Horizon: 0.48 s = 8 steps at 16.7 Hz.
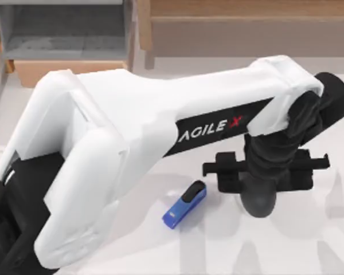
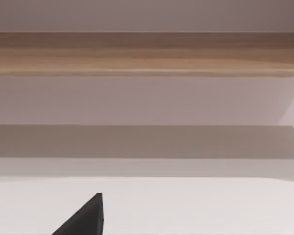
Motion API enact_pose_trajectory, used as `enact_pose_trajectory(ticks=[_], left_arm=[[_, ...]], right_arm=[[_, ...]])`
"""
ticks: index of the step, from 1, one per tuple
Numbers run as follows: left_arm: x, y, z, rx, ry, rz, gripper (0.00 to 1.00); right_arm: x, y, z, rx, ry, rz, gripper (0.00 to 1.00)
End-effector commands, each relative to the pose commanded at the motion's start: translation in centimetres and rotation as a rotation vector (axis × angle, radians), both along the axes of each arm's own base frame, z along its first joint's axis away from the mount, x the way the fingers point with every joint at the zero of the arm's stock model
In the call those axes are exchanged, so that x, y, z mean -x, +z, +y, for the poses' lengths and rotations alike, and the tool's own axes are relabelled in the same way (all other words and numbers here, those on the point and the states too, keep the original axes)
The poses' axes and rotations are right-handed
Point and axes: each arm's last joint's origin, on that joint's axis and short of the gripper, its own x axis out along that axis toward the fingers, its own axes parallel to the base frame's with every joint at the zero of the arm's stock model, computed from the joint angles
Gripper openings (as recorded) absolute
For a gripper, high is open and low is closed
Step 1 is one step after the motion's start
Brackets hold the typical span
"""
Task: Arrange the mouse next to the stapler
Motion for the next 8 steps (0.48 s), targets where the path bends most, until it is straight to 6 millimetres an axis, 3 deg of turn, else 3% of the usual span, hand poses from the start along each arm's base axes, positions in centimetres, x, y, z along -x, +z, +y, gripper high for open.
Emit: enact_pose_trajectory(ticks=[8], left_arm=[[0.2,-2.4,0.1,-0.047,-0.001,0.033,0.00]], right_arm=[[0.0,0.0,0.0,0.000,0.000,0.000,1.00]])
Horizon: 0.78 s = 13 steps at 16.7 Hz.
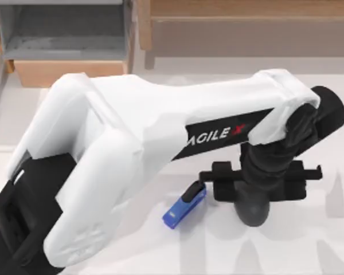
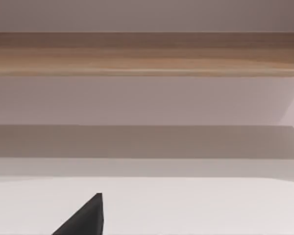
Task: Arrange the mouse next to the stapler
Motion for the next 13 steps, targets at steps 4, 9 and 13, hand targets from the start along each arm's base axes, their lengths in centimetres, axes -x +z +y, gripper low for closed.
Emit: enact_pose_trajectory(ticks=[4,9,13], left_arm=[[0.00,0.00,0.00,0.000,0.000,0.000,0.08],[0.00,0.00,0.00,0.000,0.000,0.000,0.45],[0.00,0.00,0.00,0.000,0.000,0.000,0.75]], right_arm=[[0.00,0.00,0.00,0.000,0.000,0.000,1.00],[0.00,0.00,0.00,0.000,0.000,0.000,1.00],[0.00,0.00,0.00,0.000,0.000,0.000,1.00]])
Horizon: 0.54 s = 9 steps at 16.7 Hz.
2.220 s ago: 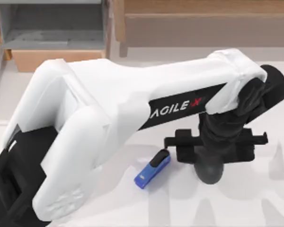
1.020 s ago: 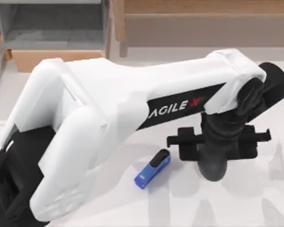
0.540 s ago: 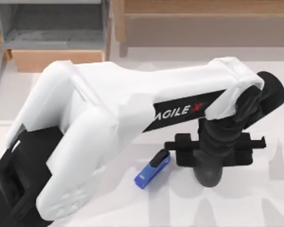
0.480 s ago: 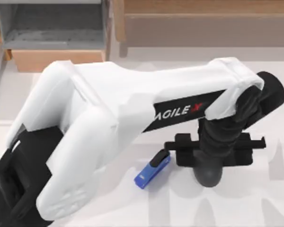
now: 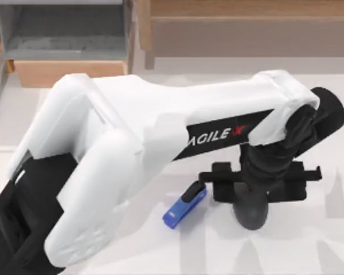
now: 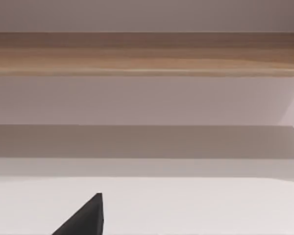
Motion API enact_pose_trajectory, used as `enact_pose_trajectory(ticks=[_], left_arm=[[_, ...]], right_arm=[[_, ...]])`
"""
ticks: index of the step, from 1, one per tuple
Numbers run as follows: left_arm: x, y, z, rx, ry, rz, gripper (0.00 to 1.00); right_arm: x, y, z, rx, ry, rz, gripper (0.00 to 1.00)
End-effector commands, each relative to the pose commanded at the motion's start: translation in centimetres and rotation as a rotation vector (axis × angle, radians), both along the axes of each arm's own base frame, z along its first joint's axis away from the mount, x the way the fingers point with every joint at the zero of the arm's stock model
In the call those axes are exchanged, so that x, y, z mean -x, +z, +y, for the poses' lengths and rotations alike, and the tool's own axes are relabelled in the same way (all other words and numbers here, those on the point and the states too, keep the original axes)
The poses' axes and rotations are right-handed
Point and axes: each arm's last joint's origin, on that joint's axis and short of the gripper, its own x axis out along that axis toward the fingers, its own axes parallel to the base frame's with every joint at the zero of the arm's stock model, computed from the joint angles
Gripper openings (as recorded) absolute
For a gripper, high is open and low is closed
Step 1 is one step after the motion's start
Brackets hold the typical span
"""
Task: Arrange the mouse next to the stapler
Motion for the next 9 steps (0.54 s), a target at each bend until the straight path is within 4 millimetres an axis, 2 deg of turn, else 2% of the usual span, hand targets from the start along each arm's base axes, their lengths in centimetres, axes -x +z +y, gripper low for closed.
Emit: enact_pose_trajectory(ticks=[3,9], left_arm=[[0.00,0.00,0.00,0.000,0.000,0.000,0.98],[0.00,0.00,0.00,0.000,0.000,0.000,1.00]], right_arm=[[0.00,0.00,0.00,0.000,0.000,0.000,1.00],[0.00,0.00,0.00,0.000,0.000,0.000,1.00]])
